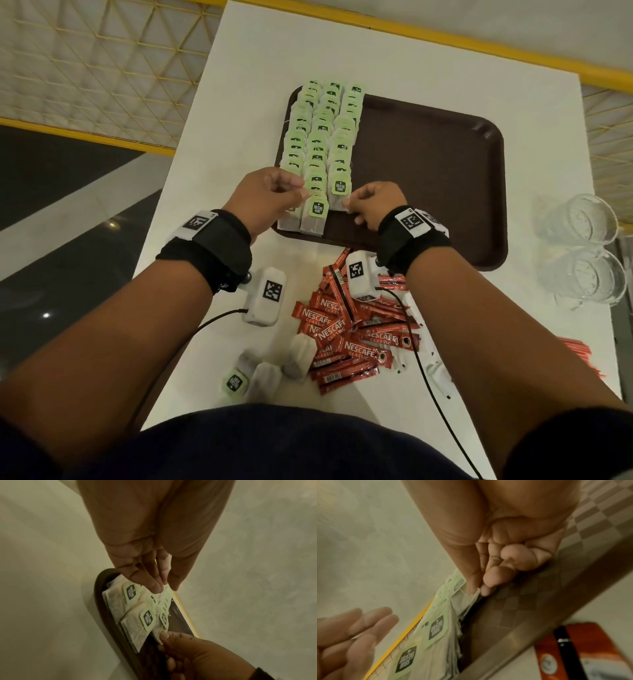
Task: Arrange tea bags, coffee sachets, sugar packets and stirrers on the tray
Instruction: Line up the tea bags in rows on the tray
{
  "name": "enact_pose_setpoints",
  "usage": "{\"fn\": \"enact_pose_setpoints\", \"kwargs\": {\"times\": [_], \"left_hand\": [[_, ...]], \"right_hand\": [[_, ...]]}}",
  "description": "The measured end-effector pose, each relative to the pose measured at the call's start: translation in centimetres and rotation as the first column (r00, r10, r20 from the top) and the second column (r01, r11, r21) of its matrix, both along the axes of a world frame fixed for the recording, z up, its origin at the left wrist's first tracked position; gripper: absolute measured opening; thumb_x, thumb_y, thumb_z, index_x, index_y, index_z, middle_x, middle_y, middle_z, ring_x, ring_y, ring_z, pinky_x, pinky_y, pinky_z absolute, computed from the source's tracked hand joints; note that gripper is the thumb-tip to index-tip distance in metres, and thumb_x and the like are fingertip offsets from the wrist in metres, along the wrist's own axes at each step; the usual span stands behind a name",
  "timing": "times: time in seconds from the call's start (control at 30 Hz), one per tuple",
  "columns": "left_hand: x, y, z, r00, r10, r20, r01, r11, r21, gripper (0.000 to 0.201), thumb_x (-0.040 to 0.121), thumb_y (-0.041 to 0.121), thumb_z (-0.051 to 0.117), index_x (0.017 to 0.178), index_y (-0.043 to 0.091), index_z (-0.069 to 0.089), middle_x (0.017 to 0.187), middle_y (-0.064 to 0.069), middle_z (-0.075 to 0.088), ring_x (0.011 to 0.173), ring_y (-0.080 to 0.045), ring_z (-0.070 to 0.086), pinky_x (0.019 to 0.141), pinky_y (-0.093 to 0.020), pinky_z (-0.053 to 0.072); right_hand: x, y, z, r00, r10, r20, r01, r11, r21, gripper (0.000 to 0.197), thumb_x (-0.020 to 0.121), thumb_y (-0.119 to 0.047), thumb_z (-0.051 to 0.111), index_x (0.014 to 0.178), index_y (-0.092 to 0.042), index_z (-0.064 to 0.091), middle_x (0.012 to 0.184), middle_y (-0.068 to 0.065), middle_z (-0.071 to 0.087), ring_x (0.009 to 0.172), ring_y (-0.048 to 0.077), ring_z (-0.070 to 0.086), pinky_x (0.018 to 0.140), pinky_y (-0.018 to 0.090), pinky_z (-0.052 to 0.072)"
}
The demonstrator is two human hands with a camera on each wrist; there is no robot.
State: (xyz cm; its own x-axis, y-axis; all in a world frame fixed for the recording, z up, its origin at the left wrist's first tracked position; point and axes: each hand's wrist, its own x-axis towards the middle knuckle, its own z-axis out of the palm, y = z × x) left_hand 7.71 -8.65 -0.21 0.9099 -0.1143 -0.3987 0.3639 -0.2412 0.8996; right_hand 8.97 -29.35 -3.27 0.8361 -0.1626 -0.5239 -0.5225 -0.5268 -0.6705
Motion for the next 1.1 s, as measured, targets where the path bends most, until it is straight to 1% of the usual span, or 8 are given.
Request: {"fn": "enact_pose_setpoints", "kwargs": {"times": [0.23, 0.4, 0.53, 0.63, 0.7, 0.8, 0.93, 1.1], "left_hand": [[-1.6, 0.7, 1.8, 0.997, -0.009, 0.070, 0.003, 0.997, 0.075, 0.020, 0.090, 0.016, 0.068, 0.108, 0.009, 0.066, 0.101, -0.011, 0.072, 0.081, -0.011, 0.066, 0.064, -0.021, 0.054], [-5.1, 1.6, 3.2, 0.983, -0.173, 0.059, 0.156, 0.962, 0.226, 0.016, 0.093, 0.023, 0.065, 0.105, 0.012, 0.064, 0.094, 0.000, 0.069, 0.080, -0.009, 0.067, 0.060, -0.017, 0.054], [-9.1, 2.3, 3.1, 0.923, -0.384, -0.028, 0.368, 0.857, 0.361, 0.017, 0.091, 0.027, 0.067, 0.102, 0.014, 0.066, 0.094, 0.000, 0.069, 0.078, -0.010, 0.067, 0.060, -0.019, 0.055], [-12.1, 3.2, 2.5, 0.839, -0.521, -0.155, 0.521, 0.692, 0.499, 0.027, 0.088, 0.037, 0.070, 0.105, 0.017, 0.066, 0.105, 0.001, 0.067, 0.080, -0.011, 0.062, 0.064, -0.022, 0.053], [-14.2, 3.7, 1.9, 0.795, -0.553, -0.250, 0.578, 0.565, 0.589, 0.042, 0.082, 0.045, 0.074, 0.113, 0.019, 0.062, 0.115, 0.002, 0.059, 0.084, -0.011, 0.056, 0.071, -0.022, 0.047], [-17.2, 3.8, 1.2, 0.778, -0.509, -0.369, 0.601, 0.429, 0.674, 0.071, 0.068, 0.058, 0.080, 0.121, 0.021, 0.049, 0.118, -0.001, 0.043, 0.092, -0.019, 0.054, 0.081, -0.035, 0.052], [-19.8, 3.2, 0.3, 0.801, -0.431, -0.415, 0.560, 0.295, 0.775, 0.085, 0.059, 0.061, 0.083, 0.119, 0.017, 0.042, 0.114, -0.005, 0.040, 0.094, -0.025, 0.049, 0.070, -0.039, 0.048], [-20.4, 2.8, -0.8, 0.840, -0.366, -0.400, 0.521, 0.339, 0.783, 0.073, 0.068, 0.040, 0.084, 0.119, 0.012, 0.041, 0.115, -0.010, 0.045, 0.097, -0.032, 0.056, 0.070, -0.039, 0.048]], "right_hand": [[-1.2, 0.0, 1.7, 0.999, 0.039, 0.032, -0.035, 0.993, -0.114, 0.024, 0.084, -0.030, 0.075, 0.096, -0.012, 0.064, 0.088, 0.005, 0.070, 0.060, 0.011, 0.058, 0.058, 0.026, 0.050], [-4.9, 0.4, 4.3, 0.940, 0.313, 0.133, -0.283, 0.937, -0.203, 0.019, 0.085, -0.034, 0.071, 0.089, -0.016, 0.064, 0.087, 0.001, 0.066, 0.078, 0.016, 0.062, 0.074, 0.034, 0.053], [-9.7, 2.2, 5.6, 0.804, 0.592, 0.049, -0.571, 0.793, -0.215, 0.014, 0.084, -0.035, 0.071, 0.086, -0.022, 0.066, 0.083, -0.003, 0.065, 0.075, 0.011, 0.058, 0.065, 0.028, 0.045], [-13.0, 4.0, 5.5, 0.634, 0.771, -0.066, -0.756, 0.600, -0.262, 0.010, 0.085, -0.035, 0.068, 0.090, -0.027, 0.067, 0.087, -0.008, 0.065, 0.082, 0.012, 0.061, 0.069, 0.028, 0.047], [-14.7, 5.1, 5.0, 0.508, 0.854, -0.111, -0.820, 0.440, -0.366, 0.020, 0.087, -0.039, 0.065, 0.104, -0.027, 0.066, 0.100, -0.005, 0.062, 0.094, 0.017, 0.060, 0.072, 0.028, 0.045], [-16.5, 6.3, 4.0, 0.384, 0.912, -0.148, -0.823, 0.265, -0.502, 0.041, 0.087, -0.047, 0.063, 0.121, -0.025, 0.057, 0.113, 0.001, 0.053, 0.105, 0.022, 0.054, 0.080, 0.033, 0.045], [-17.7, 7.2, 3.2, 0.363, 0.913, -0.186, -0.796, 0.200, -0.571, 0.047, 0.083, -0.050, 0.066, 0.117, -0.020, 0.054, 0.117, 0.005, 0.051, 0.109, 0.026, 0.052, 0.086, 0.042, 0.048], [-18.0, 7.4, 2.6, 0.386, 0.903, -0.191, -0.778, 0.206, -0.594, 0.049, 0.083, -0.049, 0.067, 0.119, -0.018, 0.053, 0.119, 0.006, 0.052, 0.110, 0.027, 0.052, 0.088, 0.042, 0.047]]}}
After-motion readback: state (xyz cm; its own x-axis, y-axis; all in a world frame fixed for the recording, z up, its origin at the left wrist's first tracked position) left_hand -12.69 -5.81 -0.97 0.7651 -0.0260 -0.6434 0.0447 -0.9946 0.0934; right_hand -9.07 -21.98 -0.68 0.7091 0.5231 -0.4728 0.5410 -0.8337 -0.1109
